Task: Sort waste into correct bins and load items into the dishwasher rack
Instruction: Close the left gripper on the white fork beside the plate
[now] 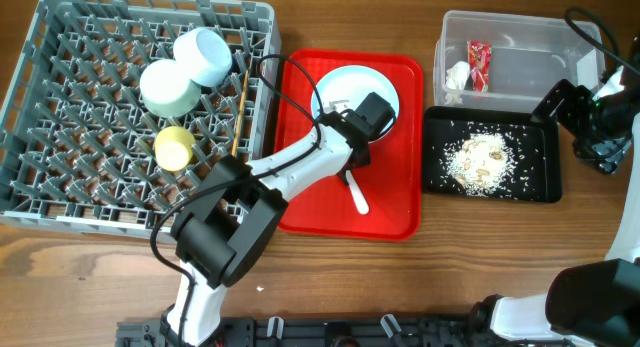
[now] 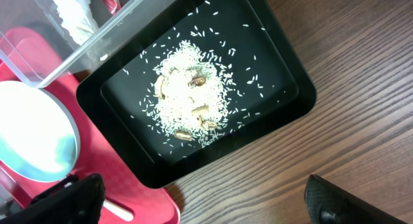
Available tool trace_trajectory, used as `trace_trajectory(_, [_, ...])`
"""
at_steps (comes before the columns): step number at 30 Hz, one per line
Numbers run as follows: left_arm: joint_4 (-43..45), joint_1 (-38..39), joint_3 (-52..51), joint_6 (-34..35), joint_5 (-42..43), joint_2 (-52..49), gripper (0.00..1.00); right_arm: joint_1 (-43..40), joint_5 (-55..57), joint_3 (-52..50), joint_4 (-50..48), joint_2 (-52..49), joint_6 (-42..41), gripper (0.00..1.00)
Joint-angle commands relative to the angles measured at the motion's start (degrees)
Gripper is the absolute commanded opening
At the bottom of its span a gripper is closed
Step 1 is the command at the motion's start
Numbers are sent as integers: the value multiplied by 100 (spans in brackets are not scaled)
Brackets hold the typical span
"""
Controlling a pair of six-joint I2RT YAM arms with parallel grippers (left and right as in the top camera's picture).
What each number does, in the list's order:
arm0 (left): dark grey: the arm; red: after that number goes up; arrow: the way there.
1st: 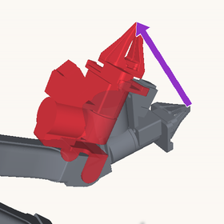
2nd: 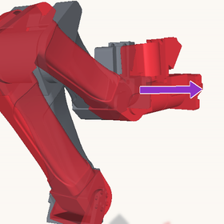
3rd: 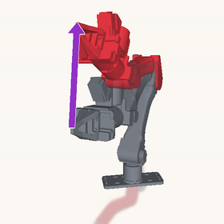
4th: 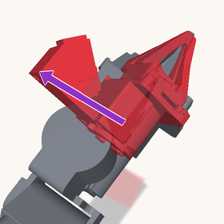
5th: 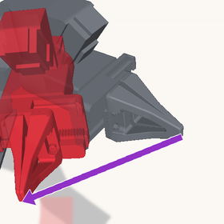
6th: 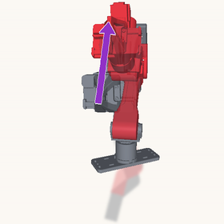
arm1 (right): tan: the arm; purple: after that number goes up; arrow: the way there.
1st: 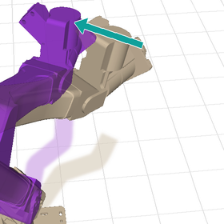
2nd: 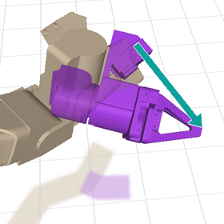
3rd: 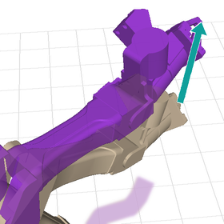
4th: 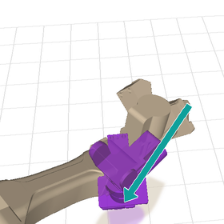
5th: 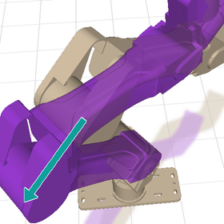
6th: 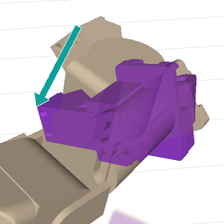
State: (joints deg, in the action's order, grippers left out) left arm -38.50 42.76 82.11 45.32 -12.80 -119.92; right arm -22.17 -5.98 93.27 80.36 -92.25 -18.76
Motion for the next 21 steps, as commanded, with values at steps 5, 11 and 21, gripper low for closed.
trace_trajectory(5, [-26,11,-2,37,-13,-212,33,13,-48,111,7,140,81,100])
trace_trajectory(11, [-26,11,-2,37,-11,-212,26,13,-48,111,7,140,76,100])
trace_trajectory(21, [-33,11,-2,37,125,-212,36,13,-48,111,9,140,79,100])
